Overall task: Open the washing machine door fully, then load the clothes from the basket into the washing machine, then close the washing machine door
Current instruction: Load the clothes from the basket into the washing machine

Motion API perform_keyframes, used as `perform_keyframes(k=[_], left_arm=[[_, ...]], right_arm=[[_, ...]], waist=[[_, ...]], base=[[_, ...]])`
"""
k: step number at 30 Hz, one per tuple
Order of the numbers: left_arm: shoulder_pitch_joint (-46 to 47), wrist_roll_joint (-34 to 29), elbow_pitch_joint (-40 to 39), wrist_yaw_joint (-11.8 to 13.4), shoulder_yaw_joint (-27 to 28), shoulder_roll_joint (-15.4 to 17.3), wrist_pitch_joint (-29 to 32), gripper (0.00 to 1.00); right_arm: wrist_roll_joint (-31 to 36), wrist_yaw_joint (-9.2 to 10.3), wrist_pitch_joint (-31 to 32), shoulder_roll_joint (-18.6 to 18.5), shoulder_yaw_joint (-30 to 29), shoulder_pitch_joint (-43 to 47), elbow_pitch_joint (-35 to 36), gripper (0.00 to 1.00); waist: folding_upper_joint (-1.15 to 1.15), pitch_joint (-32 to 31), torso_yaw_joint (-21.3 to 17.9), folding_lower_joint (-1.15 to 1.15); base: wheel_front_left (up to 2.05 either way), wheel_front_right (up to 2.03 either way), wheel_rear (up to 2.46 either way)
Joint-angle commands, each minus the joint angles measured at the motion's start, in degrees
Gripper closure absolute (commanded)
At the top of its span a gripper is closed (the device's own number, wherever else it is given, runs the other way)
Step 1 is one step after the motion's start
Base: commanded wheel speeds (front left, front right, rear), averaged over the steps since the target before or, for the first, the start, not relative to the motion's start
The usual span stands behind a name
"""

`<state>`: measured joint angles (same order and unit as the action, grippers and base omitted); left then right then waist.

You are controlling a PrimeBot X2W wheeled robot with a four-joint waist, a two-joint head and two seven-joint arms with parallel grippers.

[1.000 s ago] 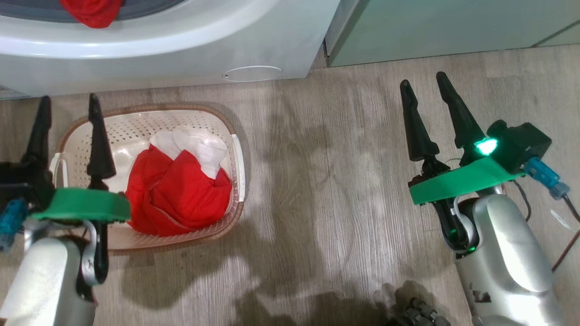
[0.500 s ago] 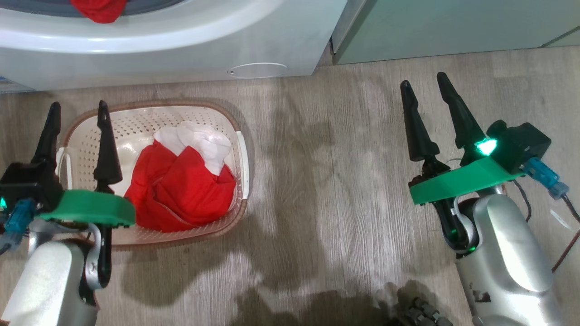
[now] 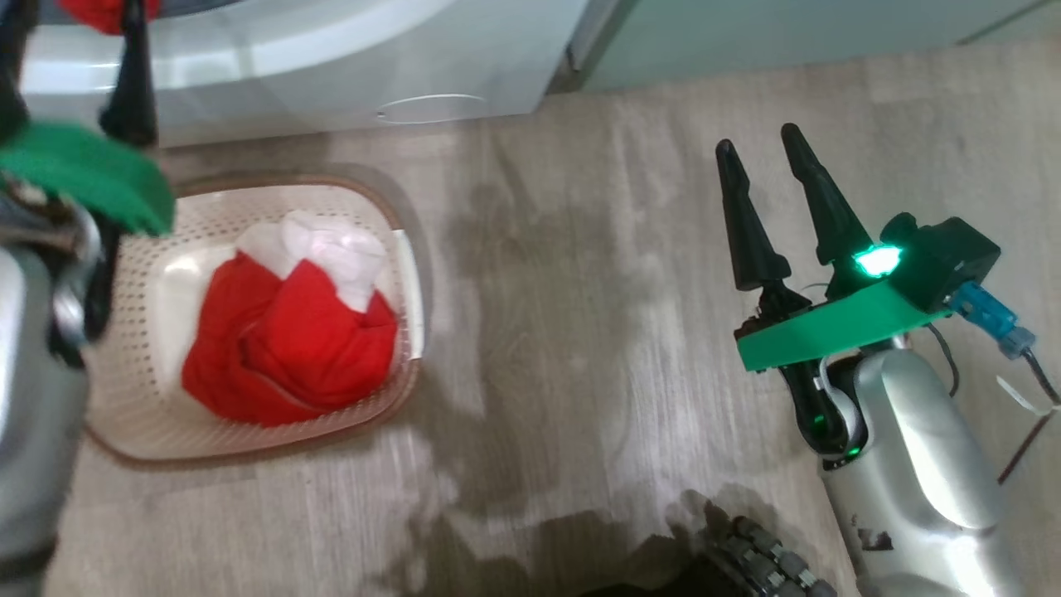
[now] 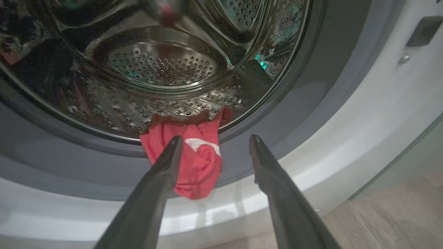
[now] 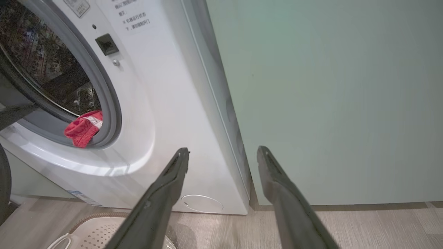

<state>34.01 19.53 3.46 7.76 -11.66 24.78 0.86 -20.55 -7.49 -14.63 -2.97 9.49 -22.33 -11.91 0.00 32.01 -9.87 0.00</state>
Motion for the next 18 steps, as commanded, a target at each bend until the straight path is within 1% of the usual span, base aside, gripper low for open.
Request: perform_keyframes(k=[1, 5, 8, 9, 10, 14, 18], left_arm=[[3.01, 0.57, 0.35, -0.76, 1.66, 2.91, 1.75, 0.0], [10.07, 2.34, 7.62, -3.21, 1.99, 4.98, 7.17, 0.0], [14.96, 3.64, 12.6, -4.47, 2.44, 6.21, 10.91, 0.0], [17.8, 3.89, 15.55, -5.36, 2.25, 7.22, 13.18, 0.0], [19.03, 4.4, 17.05, -5.78, 2.3, 7.49, 14.52, 0.0], [23.6, 4.61, 22.36, -7.01, 1.77, 9.58, 19.76, 0.0], [26.91, 4.39, 25.38, -7.8, 0.86, 11.46, 24.99, 0.0]], right_arm=[[-1.03, 0.0, -0.37, 0.1, 1.38, -0.34, 2.0, 0.0], [-3.22, 0.0, -0.37, 0.1, 3.11, -0.27, 2.31, 0.0], [-4.58, 0.0, -0.37, 0.1, 4.13, -0.33, 2.65, 0.0], [-5.45, 0.0, -0.37, 0.1, 4.57, -0.39, 2.85, 0.0], [-5.87, 0.0, -0.37, 0.1, 4.76, -0.41, 2.91, 0.0], [-7.32, 0.0, -0.37, 0.1, 5.34, -0.6, 3.2, 0.0], [-8.15, 0.0, -0.37, 0.1, 5.86, -0.51, 3.45, 0.0]], waist=[[0.0, 0.45, -1.65, 0.0], [0.0, 1.16, -4.5, 0.0], [0.0, 1.99, -6.31, 0.0], [0.0, 2.58, -7.28, 0.0], [0.0, 2.87, -7.75, 0.0], [0.0, 3.83, -9.14, 0.0], [0.0, 4.28, -9.85, 0.0]], base=[[0.0, 0.0, 0.0], [0.0, 0.0, 0.0], [0.0, 0.0, 0.0], [0.0, 0.0, 0.0], [0.0, 0.0, 0.0], [0.0, 0.0, 0.0], [0.0, 0.0, 0.0]])
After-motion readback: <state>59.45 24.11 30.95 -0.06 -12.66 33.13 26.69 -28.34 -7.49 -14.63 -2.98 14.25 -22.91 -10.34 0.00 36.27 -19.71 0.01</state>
